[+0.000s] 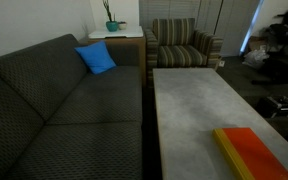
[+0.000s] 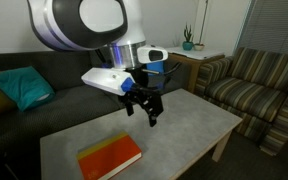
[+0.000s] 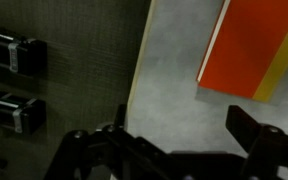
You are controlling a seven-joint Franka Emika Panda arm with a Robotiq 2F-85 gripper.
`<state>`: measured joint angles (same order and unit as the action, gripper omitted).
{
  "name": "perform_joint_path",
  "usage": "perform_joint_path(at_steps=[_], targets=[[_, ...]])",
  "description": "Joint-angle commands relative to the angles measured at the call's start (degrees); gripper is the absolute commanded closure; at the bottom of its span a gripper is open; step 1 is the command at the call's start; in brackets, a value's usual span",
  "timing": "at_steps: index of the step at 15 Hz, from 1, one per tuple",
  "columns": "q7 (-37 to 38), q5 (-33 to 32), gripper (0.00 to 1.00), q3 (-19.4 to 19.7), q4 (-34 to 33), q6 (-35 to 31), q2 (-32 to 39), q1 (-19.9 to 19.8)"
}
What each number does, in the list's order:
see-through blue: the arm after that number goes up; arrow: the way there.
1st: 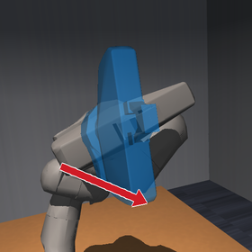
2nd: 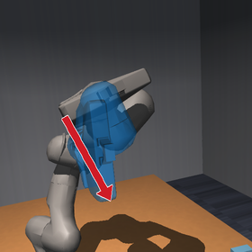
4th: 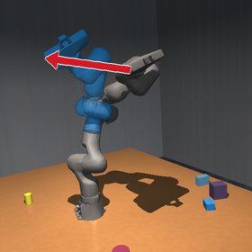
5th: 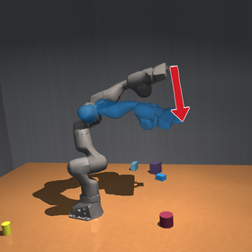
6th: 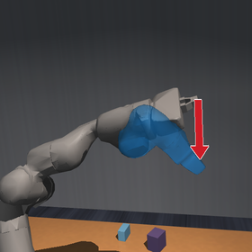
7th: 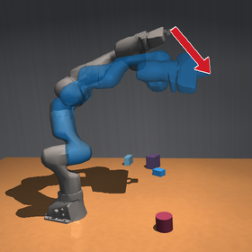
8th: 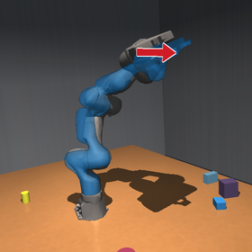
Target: Move the book away from you
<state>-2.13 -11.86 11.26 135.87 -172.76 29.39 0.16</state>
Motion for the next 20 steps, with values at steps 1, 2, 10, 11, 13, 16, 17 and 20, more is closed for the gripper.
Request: perform_joint_path(at_steps=[1,2,10,11,13,16,17,20], targets=[[-3.5,4.9,0.0,-8.6,-3.8,6.0,5.8,-6.3],[-2.2,5.4,0.0,-8.0,-4.9,6.6,7.6,-5.3],[-1.8,8.5,0.0,-11.2,-13.3,-1.1,23.4,-8.4],[-3.4,9.0,0.0,-14.9,-12.8,-2.3,22.5,-12.1],[-1.2,8.6,0.0,-12.1,-12.3,-1.2,22.4,-8.4],[-2.1,8.7,0.0,-13.8,-13.2,-1.5,22.8,-10.5],[-2.1,8.7,0.0,-13.8,-13.3,-1.5,22.8,-10.7],[-2.4,9.3,0.0,-14.4,-17.7,0.3,26.8,-12.5]])
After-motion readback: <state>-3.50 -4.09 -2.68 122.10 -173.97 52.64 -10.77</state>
